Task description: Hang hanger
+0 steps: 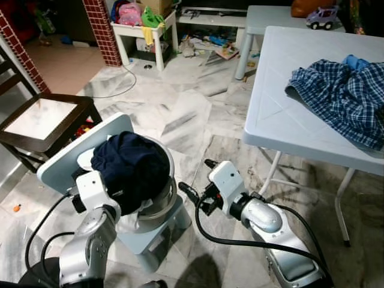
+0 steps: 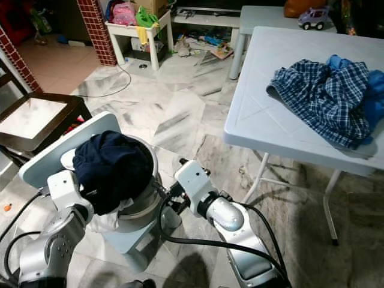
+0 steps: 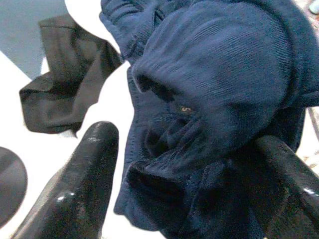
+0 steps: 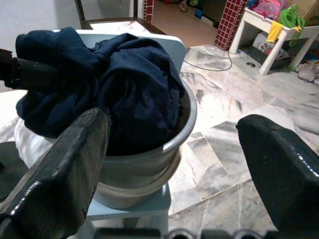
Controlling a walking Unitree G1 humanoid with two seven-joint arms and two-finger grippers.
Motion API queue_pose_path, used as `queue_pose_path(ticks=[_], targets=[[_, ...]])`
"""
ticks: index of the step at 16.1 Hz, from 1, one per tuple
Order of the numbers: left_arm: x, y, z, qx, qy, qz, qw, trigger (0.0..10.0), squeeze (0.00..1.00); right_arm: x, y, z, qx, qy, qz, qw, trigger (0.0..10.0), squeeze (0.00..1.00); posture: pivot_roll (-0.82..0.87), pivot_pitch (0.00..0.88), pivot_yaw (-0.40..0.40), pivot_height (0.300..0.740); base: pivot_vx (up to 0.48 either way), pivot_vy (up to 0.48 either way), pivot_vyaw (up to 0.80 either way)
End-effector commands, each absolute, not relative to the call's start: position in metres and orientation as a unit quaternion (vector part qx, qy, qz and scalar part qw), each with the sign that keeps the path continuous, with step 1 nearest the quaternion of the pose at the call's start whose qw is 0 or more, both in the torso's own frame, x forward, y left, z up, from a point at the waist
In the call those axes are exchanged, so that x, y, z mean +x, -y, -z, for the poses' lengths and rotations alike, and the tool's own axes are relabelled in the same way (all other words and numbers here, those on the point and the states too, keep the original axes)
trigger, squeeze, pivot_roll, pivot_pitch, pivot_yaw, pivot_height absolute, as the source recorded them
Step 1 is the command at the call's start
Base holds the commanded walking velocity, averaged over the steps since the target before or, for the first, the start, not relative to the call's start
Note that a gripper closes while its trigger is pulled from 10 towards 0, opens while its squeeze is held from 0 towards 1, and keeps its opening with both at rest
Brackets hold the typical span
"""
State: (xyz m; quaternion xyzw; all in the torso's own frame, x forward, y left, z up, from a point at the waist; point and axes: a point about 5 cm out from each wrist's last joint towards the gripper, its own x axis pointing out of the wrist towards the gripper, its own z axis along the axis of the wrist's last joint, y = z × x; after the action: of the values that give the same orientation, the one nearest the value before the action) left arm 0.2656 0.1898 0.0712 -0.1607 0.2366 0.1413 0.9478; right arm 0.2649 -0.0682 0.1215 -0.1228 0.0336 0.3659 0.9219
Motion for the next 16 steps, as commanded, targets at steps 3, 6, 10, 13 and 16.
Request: queue_pose_path(ticks=[3, 6, 10, 13, 16], targets=[[0.258, -0.185, -0.075, -0.163, -0.242, -0.151, 0.945, 10.0, 1.00, 0.266, 0.063, -0.122, -0.124, -0.029, -0.380, 0.916, 10.0, 0.00, -0.08, 0.087, 0.030, 0.740, 0.000, 0.000, 0.00], [0.250, -0.178, -0.075, -0.181, -0.254, -0.159, 0.937, 10.0, 1.00, 0.267, 0.063, -0.122, -0.124, -0.027, -0.380, 0.916, 10.0, 0.00, -0.08, 0.087, 0.034, 0.740, 0.000, 0.000, 0.00], [0.250, -0.155, -0.073, -0.277, -0.275, -0.119, 0.913, 10.0, 1.00, 0.266, 0.062, -0.121, -0.125, -0.027, -0.381, 0.916, 10.0, 0.00, -0.08, 0.083, 0.039, 0.740, 0.000, 0.000, 0.00], [0.250, -0.143, -0.080, -0.342, -0.283, -0.100, 0.891, 10.0, 1.00, 0.268, 0.062, -0.122, -0.128, -0.025, -0.384, 0.914, 10.0, 0.00, -0.08, 0.082, 0.033, 0.740, 0.000, 0.000, 0.00], [0.248, -0.144, -0.075, -0.369, -0.290, -0.114, 0.876, 10.0, 0.45, 0.270, 0.060, -0.123, -0.131, -0.022, -0.387, 0.912, 10.0, 0.00, -0.08, 0.080, 0.029, 0.740, 0.000, 0.000, 0.00]])
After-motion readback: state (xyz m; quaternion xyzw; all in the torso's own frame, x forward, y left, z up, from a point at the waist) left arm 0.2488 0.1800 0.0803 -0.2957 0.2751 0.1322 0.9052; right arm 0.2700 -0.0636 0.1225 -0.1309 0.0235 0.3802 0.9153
